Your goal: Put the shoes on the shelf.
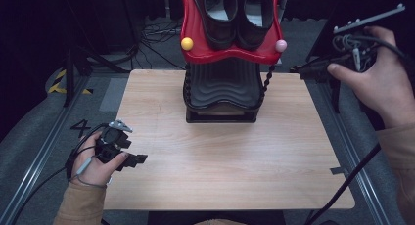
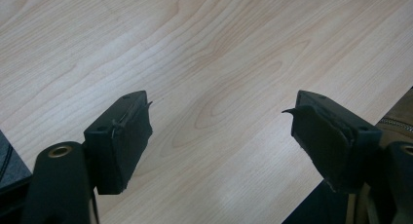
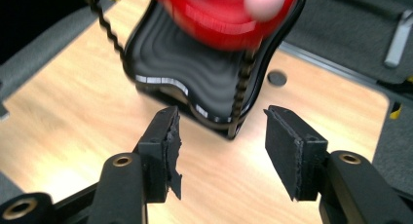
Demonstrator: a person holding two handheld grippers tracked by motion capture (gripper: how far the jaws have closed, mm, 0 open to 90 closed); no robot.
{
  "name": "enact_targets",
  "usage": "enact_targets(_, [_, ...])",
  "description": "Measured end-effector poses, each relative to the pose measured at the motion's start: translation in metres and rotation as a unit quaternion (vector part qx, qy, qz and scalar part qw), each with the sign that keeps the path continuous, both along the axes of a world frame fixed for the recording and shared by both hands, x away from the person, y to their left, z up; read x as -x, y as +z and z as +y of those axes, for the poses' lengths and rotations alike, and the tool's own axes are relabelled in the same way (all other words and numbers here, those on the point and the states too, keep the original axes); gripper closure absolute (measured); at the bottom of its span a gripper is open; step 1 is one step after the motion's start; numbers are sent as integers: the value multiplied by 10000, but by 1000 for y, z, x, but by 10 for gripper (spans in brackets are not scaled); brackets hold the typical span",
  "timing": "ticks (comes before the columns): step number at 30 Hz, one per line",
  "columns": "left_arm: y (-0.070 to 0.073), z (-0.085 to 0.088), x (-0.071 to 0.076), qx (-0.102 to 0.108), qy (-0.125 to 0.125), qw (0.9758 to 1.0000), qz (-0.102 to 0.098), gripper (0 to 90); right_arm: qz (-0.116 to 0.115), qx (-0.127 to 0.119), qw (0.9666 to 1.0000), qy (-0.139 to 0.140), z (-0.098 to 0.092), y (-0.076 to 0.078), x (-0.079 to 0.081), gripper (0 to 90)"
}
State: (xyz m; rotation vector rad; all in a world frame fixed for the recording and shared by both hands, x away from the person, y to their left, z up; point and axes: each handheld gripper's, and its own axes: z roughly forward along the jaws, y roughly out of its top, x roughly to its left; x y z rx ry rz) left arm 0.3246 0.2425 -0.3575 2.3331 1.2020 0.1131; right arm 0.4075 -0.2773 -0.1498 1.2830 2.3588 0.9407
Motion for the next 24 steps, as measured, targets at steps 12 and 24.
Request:
enact_targets(12, [-4, -2, 4, -89, 75, 9999, 41, 240, 325, 180, 9981, 482, -7, -73, 7, 460])
enact_targets(24, [-12, -13, -1, -217, 28, 9997, 94, 249, 663, 285, 9944, 767, -15, -144, 7, 452])
